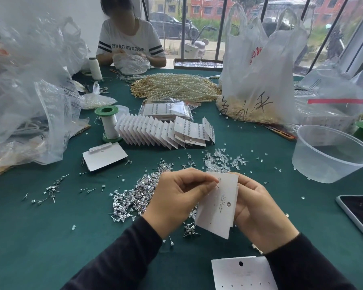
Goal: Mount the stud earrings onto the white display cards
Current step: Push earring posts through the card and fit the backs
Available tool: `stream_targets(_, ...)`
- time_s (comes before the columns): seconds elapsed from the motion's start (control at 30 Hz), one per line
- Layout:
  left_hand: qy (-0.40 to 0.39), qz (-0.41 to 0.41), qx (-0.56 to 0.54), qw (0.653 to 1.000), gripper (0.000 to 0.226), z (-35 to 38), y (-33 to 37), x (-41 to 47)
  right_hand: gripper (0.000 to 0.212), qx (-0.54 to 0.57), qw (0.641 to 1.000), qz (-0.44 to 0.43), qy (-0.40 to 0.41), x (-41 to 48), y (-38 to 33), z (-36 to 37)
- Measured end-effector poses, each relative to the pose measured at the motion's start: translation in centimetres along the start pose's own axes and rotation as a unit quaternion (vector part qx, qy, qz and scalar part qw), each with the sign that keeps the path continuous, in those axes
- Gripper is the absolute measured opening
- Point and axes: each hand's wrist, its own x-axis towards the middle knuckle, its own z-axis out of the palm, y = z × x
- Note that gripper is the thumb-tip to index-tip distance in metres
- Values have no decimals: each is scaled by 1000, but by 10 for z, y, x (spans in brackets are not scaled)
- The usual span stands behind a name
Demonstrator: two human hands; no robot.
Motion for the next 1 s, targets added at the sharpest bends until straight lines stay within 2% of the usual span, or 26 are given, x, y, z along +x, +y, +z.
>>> stream_targets(0.17,5,5,31,999,22,1,0,-1,23,21,1000,6,-9,-1,-1,2)
stream_targets(0.27,16,53,141,988,11,2,2,-3,37,28,999,17,0,1,1,0)
stream_targets(0.3,10,76,187,979,17,3,3,-5,40,34,999,20,3,2,2,0)
stream_targets(0.4,-37,115,299,947,55,6,6,-11,40,55,998,30,6,2,1,-1)
stream_targets(0.47,-53,127,340,931,67,8,4,-13,41,70,997,31,0,2,1,-2)
stream_targets(0.6,-36,126,300,945,49,8,5,-13,48,99,995,18,-2,3,1,-1)
stream_targets(0.7,-46,114,285,951,47,7,7,-13,48,116,993,20,15,4,4,0)
stream_targets(0.9,-17,132,355,925,41,14,7,-16,32,103,993,-16,55,3,5,4)
stream_targets(1.0,1,137,383,914,29,16,4,-16,27,54,994,-72,68,2,10,7)
